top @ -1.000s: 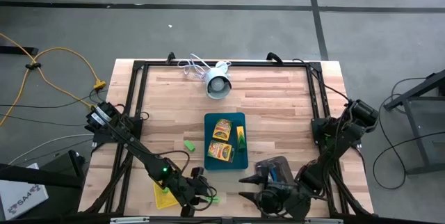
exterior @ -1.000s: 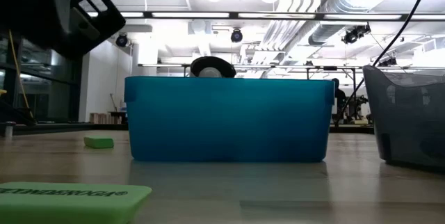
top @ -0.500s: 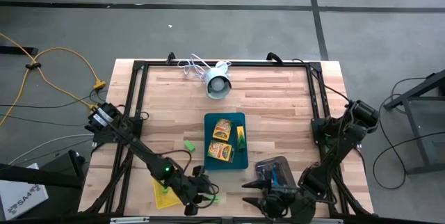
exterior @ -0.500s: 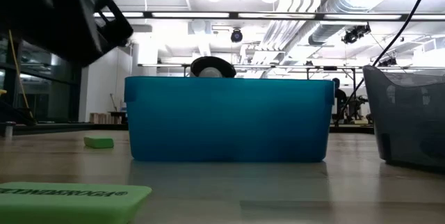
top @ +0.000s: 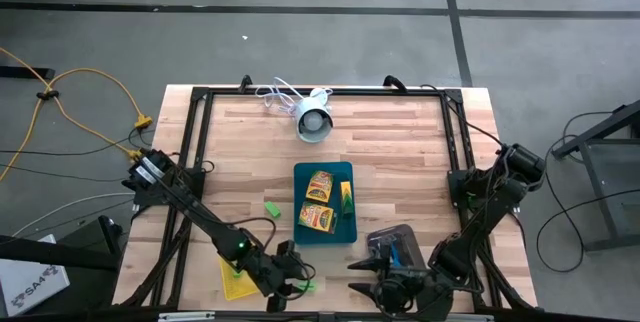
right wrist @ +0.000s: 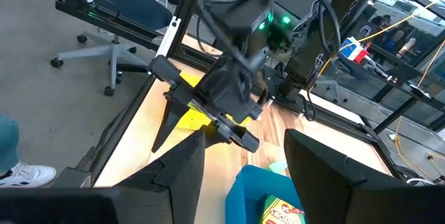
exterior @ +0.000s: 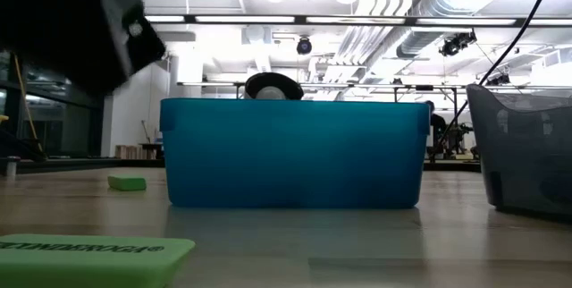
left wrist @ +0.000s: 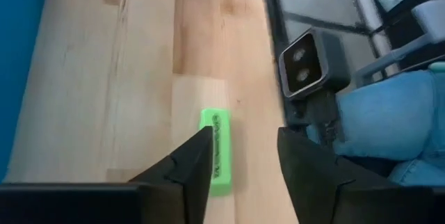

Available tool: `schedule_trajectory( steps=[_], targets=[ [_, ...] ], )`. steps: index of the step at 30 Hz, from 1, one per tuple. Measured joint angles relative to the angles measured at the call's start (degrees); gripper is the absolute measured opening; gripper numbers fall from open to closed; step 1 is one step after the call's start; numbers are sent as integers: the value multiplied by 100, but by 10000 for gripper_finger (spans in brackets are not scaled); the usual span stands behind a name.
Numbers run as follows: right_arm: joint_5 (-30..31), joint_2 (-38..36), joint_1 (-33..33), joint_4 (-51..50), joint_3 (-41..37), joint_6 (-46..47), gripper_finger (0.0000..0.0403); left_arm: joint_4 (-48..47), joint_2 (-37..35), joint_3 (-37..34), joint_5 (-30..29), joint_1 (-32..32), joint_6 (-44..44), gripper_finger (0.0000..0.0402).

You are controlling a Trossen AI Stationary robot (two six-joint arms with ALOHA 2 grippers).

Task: Pick & Place School Supplies
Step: Put the green eraser into the yellow bin

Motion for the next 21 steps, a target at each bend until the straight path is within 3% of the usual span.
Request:
schedule_trajectory(
  steps=[7, 21],
  targets=[
    [-12, 2, 0, -72, 0, 14, 190, -36, 210, 0, 125, 0, -11, 192],
    [-8, 4, 0, -603, -2, 629, 190, -54, 399, 26, -418, -22, 515, 195]
  ],
)
